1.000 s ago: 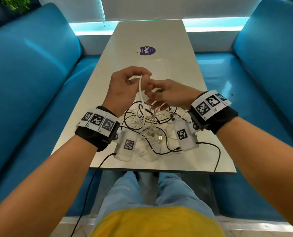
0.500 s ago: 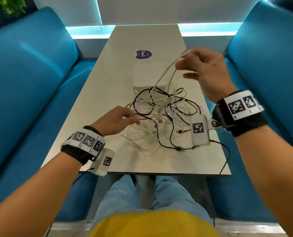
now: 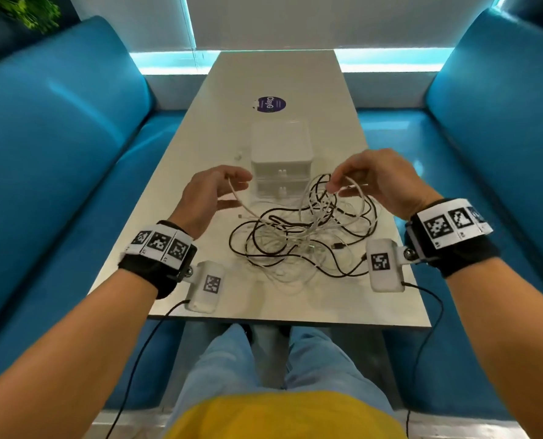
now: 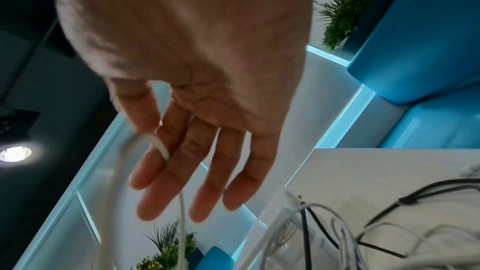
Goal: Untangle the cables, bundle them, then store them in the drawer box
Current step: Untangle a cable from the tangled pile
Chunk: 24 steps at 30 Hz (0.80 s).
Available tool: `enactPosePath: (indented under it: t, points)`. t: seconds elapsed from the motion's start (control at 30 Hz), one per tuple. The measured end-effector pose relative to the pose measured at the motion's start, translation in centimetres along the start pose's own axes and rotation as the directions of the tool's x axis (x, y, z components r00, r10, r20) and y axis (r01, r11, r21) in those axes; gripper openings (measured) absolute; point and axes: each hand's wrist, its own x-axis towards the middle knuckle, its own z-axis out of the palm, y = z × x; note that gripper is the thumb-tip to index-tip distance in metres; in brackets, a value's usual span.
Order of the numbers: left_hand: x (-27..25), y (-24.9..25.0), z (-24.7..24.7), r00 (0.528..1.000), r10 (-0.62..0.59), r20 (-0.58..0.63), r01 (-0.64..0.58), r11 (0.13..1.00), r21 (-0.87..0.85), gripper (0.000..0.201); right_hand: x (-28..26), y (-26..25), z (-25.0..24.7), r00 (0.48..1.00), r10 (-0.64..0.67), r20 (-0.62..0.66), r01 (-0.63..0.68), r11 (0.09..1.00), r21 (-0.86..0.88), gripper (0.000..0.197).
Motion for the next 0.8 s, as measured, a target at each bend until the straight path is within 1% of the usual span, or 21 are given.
enactPosePath:
  t: [0.07, 0.13, 0.17, 0.23, 0.27, 0.3, 0.33, 0.37, 0.43, 0.5, 0.53, 0.57, 0.6, 0.63, 0.67, 0.7, 0.73, 0.77, 0.8]
  points:
    - [0.0, 0.4, 1.2, 0.998, 0.062, 0.026, -0.061, 0.997, -0.042, 0.031, -0.2, 0.2, 0.1, 1.000, -0.007, 0.015, 0.009, 0.992, -0.127, 0.026]
    - [-0.1, 0.5, 3.0, 0.989, 0.132, 0.073, -0.133, 0.991, 0.016, 0.025, -0.3, 0.3, 0.2, 0.998, -0.008, 0.061, 0.018, 0.985, -0.173, 0.021]
    - [0.1, 0.1, 4.0, 0.983, 0.147, 0.107, -0.157, 0.984, 0.084, 0.024, -0.3, 0.3, 0.3, 0.997, -0.015, 0.078, 0.028, 0.984, -0.173, 0.020]
    - [0.3, -0.8, 5.8, 0.974, 0.122, 0.193, -0.173, 0.946, 0.274, 0.023, -0.2, 0.1, 0.3, 0.995, -0.065, 0.073, 0.075, 0.987, -0.145, 0.022]
    - [0.4, -1.4, 6.6, 0.966, 0.089, 0.242, -0.175, 0.916, 0.361, 0.025, -0.2, 0.0, 0.3, 0.993, -0.108, 0.044, 0.113, 0.986, -0.120, 0.024]
    - [0.5, -2.0, 7.2, 0.959, 0.062, 0.277, -0.179, 0.889, 0.422, 0.026, -0.2, -0.2, 0.1, 0.988, -0.152, 0.006, 0.152, 0.984, -0.094, 0.025]
    - [0.5, -2.5, 7.8, 0.958, 0.053, 0.283, -0.183, 0.871, 0.456, 0.024, -0.1, -0.4, -0.1, 0.981, -0.195, -0.023, 0.193, 0.978, -0.074, 0.026]
    - [0.4, -2.8, 8.3, 0.964, 0.069, 0.258, -0.187, 0.863, 0.469, 0.019, 0.0, -0.6, -0.4, 0.972, -0.232, -0.039, 0.229, 0.971, -0.066, 0.027]
    - [0.5, -3.2, 8.8, 0.978, 0.123, 0.166, -0.190, 0.852, 0.487, 0.012, 0.0, -0.8, -1.2, 0.954, -0.287, -0.085, 0.283, 0.958, -0.053, 0.028]
    - [0.7, -2.9, 8.9, 0.977, 0.182, 0.111, -0.213, 0.833, 0.510, 0.011, 0.3, -0.2, -2.0, 0.941, -0.282, -0.188, 0.271, 0.959, -0.080, 0.029]
    - [0.8, -2.6, 8.7, 0.973, 0.216, 0.085, -0.228, 0.822, 0.522, 0.013, 0.5, 0.4, -2.4, 0.928, -0.278, -0.248, 0.240, 0.955, -0.173, 0.030]
    - [1.0, -2.3, 8.5, 0.966, 0.253, 0.055, -0.243, 0.810, 0.534, 0.014, 0.8, 0.8, -2.5, 0.908, -0.293, -0.299, 0.193, 0.926, -0.323, 0.031]
    - [1.1, -1.8, 8.2, 0.956, 0.291, 0.031, -0.260, 0.795, 0.548, 0.016, 0.8, 1.2, -2.3, 0.894, -0.326, -0.306, 0.147, 0.861, -0.487, 0.035]
    - [1.2, -1.2, 8.0, 0.943, 0.331, 0.021, -0.284, 0.771, 0.569, 0.017, 0.9, 1.3, -1.8, 0.891, -0.365, -0.269, 0.127, 0.770, -0.625, 0.043]
    - [1.2, -0.6, 7.9, 0.929, 0.370, 0.028, -0.311, 0.735, 0.603, 0.019, 0.9, 1.3, -1.1, 0.900, -0.392, -0.190, 0.145, 0.681, -0.717, 0.052]
    - [1.2, -0.1, 7.7, 0.912, 0.408, 0.046, -0.340, 0.686, 0.643, 0.021, 1.0, 1.1, -0.3, 0.920, -0.382, -0.093, 0.172, 0.604, -0.778, 0.056]
    - [1.2, 0.3, 7.7, 0.892, 0.447, 0.062, -0.365, 0.635, 0.681, 0.022, 1.1, 0.8, 0.6, 0.942, -0.334, 0.005, 0.190, 0.524, -0.830, 0.056]
    - [1.2, 0.8, 7.5, 0.872, 0.485, 0.071, -0.386, 0.591, 0.708, 0.024, 1.2, 0.4, 1.5, 0.962, -0.259, 0.082, 0.194, 0.446, -0.874, 0.049]
    - [1.2, 1.1, 7.4, 0.856, 0.512, 0.068, -0.397, 0.567, 0.721, 0.024, 1.4, 0.2, 2.3, 0.973, -0.191, 0.130, 0.195, 0.383, -0.903, 0.038]
